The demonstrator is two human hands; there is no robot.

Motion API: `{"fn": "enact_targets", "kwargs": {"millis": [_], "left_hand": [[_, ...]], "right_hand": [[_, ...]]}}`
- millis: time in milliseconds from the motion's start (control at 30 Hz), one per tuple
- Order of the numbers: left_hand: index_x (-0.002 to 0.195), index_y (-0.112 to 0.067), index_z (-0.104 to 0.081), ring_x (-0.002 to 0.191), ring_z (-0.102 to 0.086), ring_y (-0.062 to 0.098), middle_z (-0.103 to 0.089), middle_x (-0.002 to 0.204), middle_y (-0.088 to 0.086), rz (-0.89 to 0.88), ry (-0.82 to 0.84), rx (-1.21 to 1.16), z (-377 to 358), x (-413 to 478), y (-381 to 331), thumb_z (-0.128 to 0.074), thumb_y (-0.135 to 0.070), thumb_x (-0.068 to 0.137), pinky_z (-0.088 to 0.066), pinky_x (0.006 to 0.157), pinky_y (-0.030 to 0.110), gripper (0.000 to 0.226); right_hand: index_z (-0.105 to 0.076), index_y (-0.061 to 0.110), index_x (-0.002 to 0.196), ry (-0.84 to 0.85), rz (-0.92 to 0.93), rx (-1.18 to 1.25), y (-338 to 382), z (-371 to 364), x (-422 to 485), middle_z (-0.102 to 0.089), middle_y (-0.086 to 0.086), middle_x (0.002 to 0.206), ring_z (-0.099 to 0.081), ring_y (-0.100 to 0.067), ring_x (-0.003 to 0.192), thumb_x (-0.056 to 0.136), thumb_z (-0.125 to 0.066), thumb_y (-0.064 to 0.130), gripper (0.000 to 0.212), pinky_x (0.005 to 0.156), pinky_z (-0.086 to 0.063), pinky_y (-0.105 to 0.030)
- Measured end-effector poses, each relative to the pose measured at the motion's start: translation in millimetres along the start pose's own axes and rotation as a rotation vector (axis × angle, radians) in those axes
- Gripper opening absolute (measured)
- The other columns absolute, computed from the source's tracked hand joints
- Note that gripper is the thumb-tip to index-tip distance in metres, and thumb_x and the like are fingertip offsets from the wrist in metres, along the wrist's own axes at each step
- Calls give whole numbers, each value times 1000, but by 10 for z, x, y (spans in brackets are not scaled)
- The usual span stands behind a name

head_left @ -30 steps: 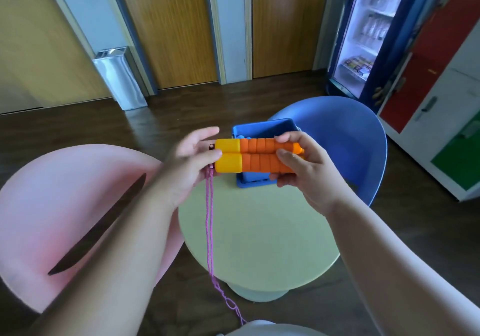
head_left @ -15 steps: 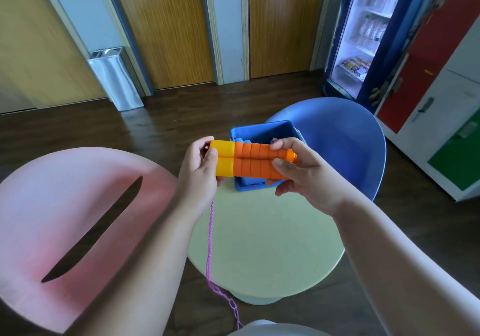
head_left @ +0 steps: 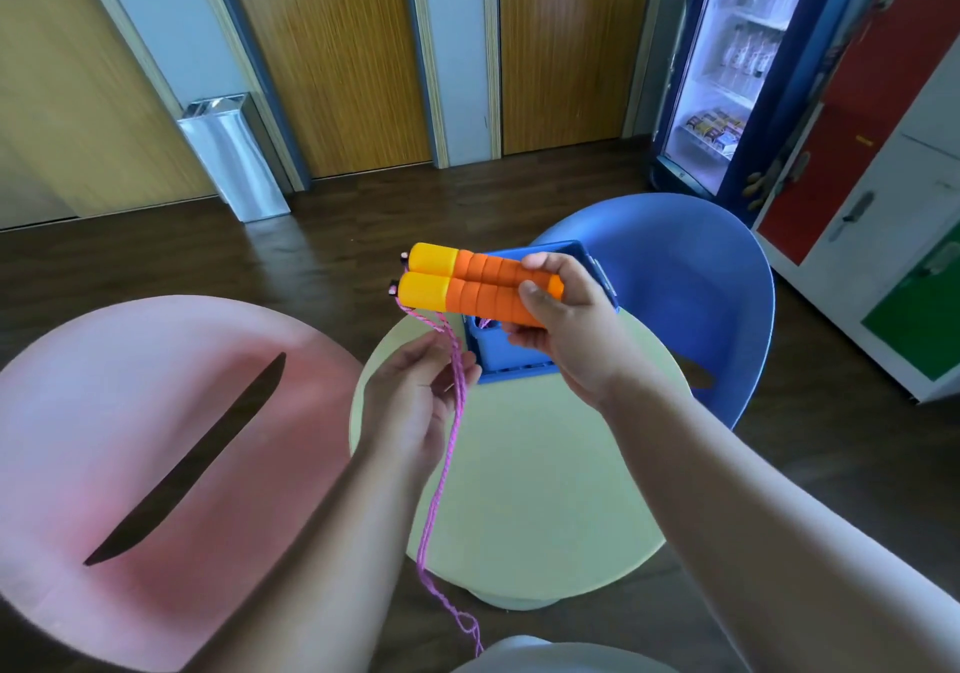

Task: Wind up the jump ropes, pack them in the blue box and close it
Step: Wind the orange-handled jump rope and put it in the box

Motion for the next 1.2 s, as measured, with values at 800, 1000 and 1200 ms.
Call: {"fn": "enact_targets", "kwargs": {"millis": [800,1000,1200], "left_hand": [[83,-20,-78,74,-60,13,-72,74,-10,-27,-47,530,10,-155,109,-79,-17,88,-51,68,30,6],[87,-24,-75,86,-61,19,-71,91,-7,19,-52,533,-1,-159,162,-78,-21,90,-53,78,37,5],[96,-25,-75,87,-67,20,-76,99,-1,29,8,536,-103,-158,237,-73,-30,95,-56,80,37,6]], "right_hand": [[-40,19,131,153,-24,-375,-337,-125,-234,-60,-13,99,-63,-21,66,109,-42,17,23,70,-61,-44],[-43,22,127,167,-29,-276,-346,-98,-261,-53,-15,99,-54,-17,64,106,-47,11,24,63,-59,-41],[-45,20,118,135,-32,-200,-298,-40,-219,-52,-11,88,-50,-16,63,102,-47,3,24,58,-47,-32]]}}
Point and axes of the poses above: each hand's wrist, its own x-axis towards the middle knuckle, its own z-axis out of the back of the hand, y = z × x, the point moved 10 cm from there along x, towards the middle knuckle
